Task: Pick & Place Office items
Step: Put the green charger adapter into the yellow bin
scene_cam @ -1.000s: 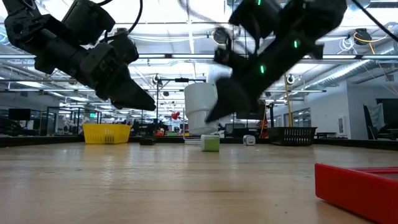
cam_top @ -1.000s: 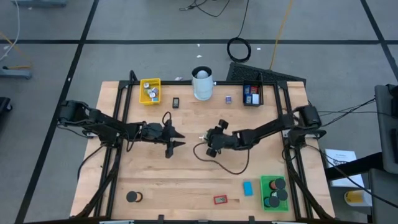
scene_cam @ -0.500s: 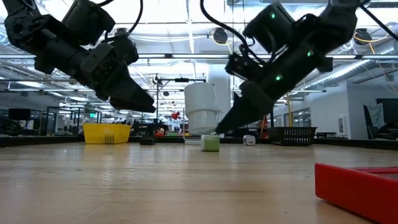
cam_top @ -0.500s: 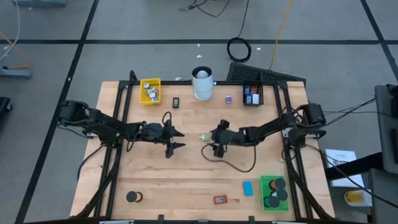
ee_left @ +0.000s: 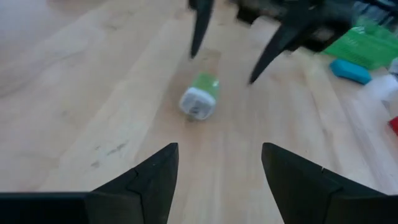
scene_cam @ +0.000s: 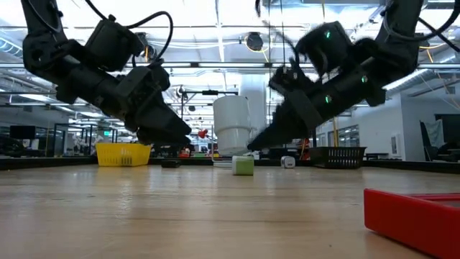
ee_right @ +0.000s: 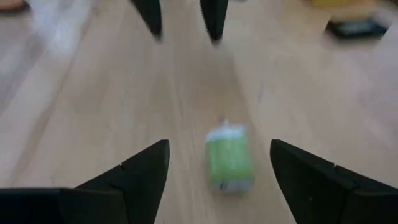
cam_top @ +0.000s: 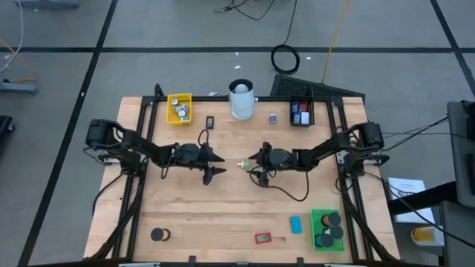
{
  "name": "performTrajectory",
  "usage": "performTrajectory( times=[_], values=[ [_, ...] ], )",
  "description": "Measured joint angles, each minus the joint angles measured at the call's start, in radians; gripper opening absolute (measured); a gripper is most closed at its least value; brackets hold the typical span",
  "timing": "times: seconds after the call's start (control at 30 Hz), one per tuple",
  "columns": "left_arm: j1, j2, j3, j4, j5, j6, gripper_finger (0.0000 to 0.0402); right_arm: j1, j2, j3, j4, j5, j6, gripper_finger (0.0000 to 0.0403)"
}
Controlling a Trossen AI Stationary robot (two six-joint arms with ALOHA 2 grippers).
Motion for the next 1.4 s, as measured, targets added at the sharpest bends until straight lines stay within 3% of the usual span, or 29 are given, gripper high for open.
performTrajectory(
  times=[0.3,0.7,1.07,1.4],
  values=[
    [0.009,0.028,0.000,0.039,0.016,0.004,0.0239,-0.005,0.093,0.046,0.004,-0.003,-0.003,0.0274],
    [0.012,0.028,0.000,0.020,0.012,0.019,0.0239,-0.013,0.091,0.047,0.008,-0.003,-0.009,0.0208],
    [0.012,0.028,0.000,0.021,0.011,0.027,0.0239,-0.013,0.091,0.047,0.010,-0.028,-0.008,0.0210],
    [0.012,0.028,0.000,0.023,0.011,0.049,0.0239,-0.021,0.097,0.074,-0.035,-0.026,0.004,0.0181]
  ],
)
